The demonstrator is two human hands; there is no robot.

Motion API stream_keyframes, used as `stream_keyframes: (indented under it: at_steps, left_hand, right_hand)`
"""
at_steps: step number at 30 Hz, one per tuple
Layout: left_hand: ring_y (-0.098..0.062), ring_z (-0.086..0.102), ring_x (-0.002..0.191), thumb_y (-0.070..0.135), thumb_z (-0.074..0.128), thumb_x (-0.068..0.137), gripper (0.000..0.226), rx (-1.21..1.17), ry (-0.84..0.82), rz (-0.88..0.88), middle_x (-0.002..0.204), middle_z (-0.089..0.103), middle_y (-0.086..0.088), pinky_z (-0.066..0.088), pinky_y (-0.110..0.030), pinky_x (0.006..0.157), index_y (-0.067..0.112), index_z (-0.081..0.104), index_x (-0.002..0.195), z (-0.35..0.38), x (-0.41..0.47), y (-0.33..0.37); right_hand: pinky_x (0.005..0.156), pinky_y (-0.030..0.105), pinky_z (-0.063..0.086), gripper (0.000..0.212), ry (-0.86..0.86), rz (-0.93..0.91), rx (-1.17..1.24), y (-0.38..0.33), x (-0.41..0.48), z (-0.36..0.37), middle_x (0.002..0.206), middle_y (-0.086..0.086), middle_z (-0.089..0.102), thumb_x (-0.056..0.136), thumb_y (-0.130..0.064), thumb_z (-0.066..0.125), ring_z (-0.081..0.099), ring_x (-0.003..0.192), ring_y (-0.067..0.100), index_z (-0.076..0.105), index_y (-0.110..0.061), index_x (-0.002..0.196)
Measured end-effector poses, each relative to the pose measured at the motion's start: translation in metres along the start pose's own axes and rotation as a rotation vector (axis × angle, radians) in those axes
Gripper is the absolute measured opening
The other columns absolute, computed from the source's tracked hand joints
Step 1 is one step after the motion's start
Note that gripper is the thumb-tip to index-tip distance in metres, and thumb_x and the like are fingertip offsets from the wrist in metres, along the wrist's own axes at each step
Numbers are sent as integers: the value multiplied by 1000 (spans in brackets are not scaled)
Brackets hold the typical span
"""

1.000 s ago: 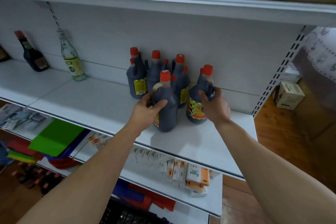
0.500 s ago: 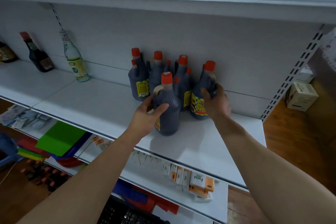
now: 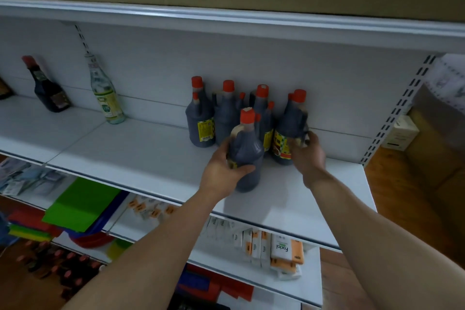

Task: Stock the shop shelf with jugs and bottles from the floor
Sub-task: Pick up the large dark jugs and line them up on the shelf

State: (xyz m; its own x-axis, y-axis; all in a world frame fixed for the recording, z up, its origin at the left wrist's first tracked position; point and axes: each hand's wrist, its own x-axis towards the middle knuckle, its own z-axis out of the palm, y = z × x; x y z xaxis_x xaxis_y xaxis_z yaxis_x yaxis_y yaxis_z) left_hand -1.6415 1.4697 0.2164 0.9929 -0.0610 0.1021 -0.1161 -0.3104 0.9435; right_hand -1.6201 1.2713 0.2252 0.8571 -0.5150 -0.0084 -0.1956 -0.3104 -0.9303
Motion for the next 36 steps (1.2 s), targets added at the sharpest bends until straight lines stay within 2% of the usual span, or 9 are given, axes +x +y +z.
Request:
stream_keyframes:
  at_steps: [6,10,13,15,19,21,24,29,36]
  left_hand:
    - [-21,60,111,28,82,73,82,82,22,9,123,63,3,54,-39,89,25,40,143,-25,4,-13]
    - [-25,65,91,30,81,73,84,96,59,-32,113,63,2,58,-47,75,27,37,144,-58,13,-25]
    - [-22,63,91,26,81,74,83,79,101,-54,117,64,-1,56,-37,77,28,37,144,-83,24,-34]
    - [-22,62,99,23,81,74,83,60,108,-56,121,63,-1,53,-31,77,27,37,145,-95,34,-39]
    - [-27,58,115,23,82,73,85,47,82,-71,131,59,-3,55,-40,86,28,37,145,-105,48,-43]
    - [-24,57,116,21,81,75,84,61,91,-61,134,57,-3,53,-31,81,25,37,146,-109,53,-45]
    - [-15,55,108,20,79,78,82,75,96,-49,137,54,0,45,-10,62,24,36,147,-114,59,-47]
    - [-24,52,124,22,79,77,81,104,114,-56,139,54,0,45,-30,87,22,36,146,-122,72,-52]
    - [-23,53,122,18,79,77,84,105,86,-86,138,54,-1,47,-33,87,23,33,148,-122,75,-54]
  right_hand:
    - [80,38,48,33,69,-10,-119,-2,-37,17,112,13,64,92,-29,57,59,99,37,56,-15,122]
    - [76,39,50,22,29,-1,-102,-5,-54,39,95,7,66,88,-36,56,60,89,33,59,-25,107]
    - [70,33,42,16,9,-38,-123,-13,-55,52,85,1,59,90,-30,56,55,84,28,59,-21,103]
    - [69,30,37,17,-8,-62,-133,-18,-51,60,88,0,59,90,-28,55,54,84,27,58,-20,105]
    - [75,27,37,34,18,-123,-106,-30,-33,72,105,-1,62,90,-30,55,56,95,22,55,-22,124]
    - [75,26,38,33,40,-149,-101,-36,-26,75,107,1,65,92,-29,54,58,96,23,56,-21,124]
    - [72,26,36,28,79,-158,-91,-37,-23,76,102,4,64,90,-27,56,58,91,24,55,-19,117]
    - [80,24,35,38,90,-128,-128,-31,-19,79,123,4,60,91,-26,57,56,109,26,53,-19,128]
    - [83,28,43,38,97,-135,-129,-28,-19,81,123,5,60,89,-25,58,57,109,26,54,-18,127]
